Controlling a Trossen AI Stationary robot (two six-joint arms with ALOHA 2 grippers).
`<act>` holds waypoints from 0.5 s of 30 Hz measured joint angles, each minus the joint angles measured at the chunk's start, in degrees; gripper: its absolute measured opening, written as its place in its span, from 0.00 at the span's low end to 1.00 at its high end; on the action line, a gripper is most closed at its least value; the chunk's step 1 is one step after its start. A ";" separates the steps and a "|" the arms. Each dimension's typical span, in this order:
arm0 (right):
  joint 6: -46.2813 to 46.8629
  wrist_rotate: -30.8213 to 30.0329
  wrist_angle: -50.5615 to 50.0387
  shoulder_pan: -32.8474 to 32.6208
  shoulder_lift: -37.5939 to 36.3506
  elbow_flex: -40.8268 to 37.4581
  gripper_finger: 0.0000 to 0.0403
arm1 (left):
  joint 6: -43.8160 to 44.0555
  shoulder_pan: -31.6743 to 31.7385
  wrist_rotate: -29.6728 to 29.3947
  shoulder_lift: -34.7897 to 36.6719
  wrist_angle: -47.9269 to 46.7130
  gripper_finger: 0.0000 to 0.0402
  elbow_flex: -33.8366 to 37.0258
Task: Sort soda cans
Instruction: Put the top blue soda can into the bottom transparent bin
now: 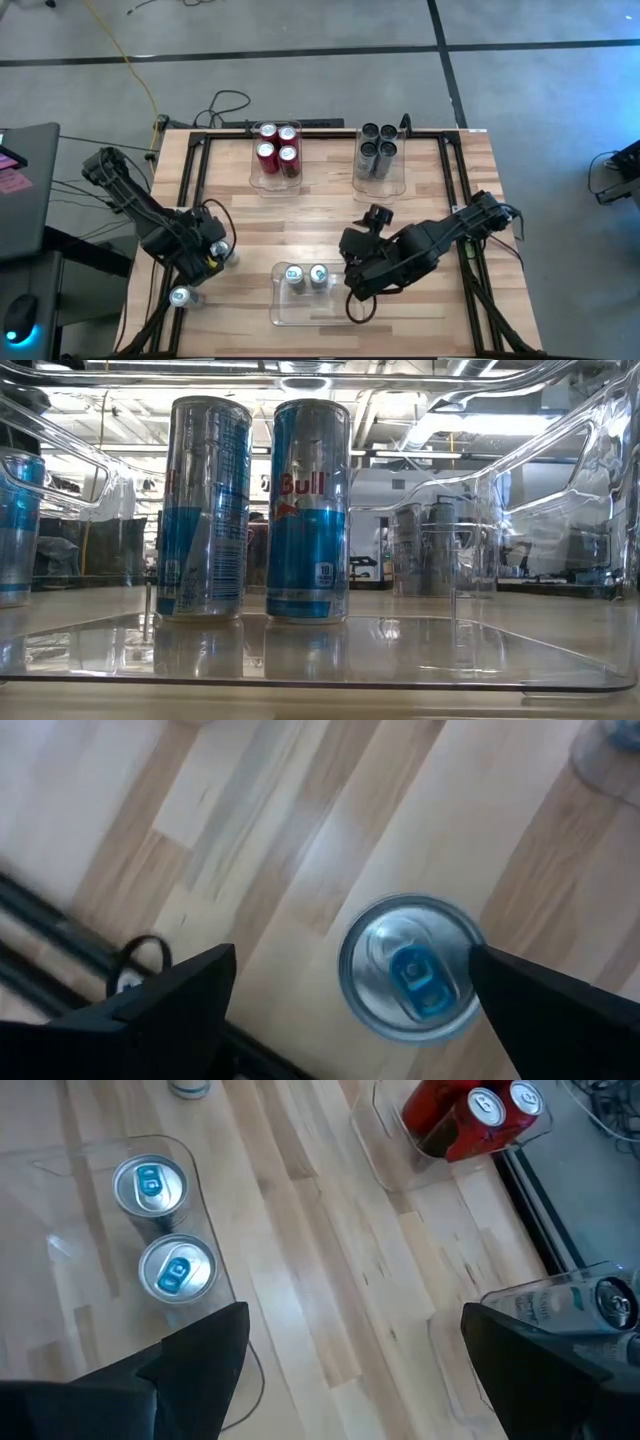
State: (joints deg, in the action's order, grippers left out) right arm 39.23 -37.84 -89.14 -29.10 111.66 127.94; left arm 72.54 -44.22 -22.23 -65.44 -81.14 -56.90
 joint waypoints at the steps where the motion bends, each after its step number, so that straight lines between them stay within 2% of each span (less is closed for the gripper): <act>1: 0.23 0.02 0.00 0.00 0.00 0.00 0.94 | -0.18 0.46 0.21 0.08 0.53 0.99 0.33; 8: 0.37 0.15 -0.27 0.42 0.02 -0.01 0.94 | -4.16 2.55 0.96 0.61 1.75 0.99 0.71; 15: -0.02 0.17 -0.37 0.44 0.02 0.00 0.94 | -3.96 4.24 1.36 5.80 0.08 0.99 1.09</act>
State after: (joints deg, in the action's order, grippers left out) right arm 39.22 -37.67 -89.52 -28.66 111.68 127.93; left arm 68.58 -39.97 -20.88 -59.64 -81.05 -55.81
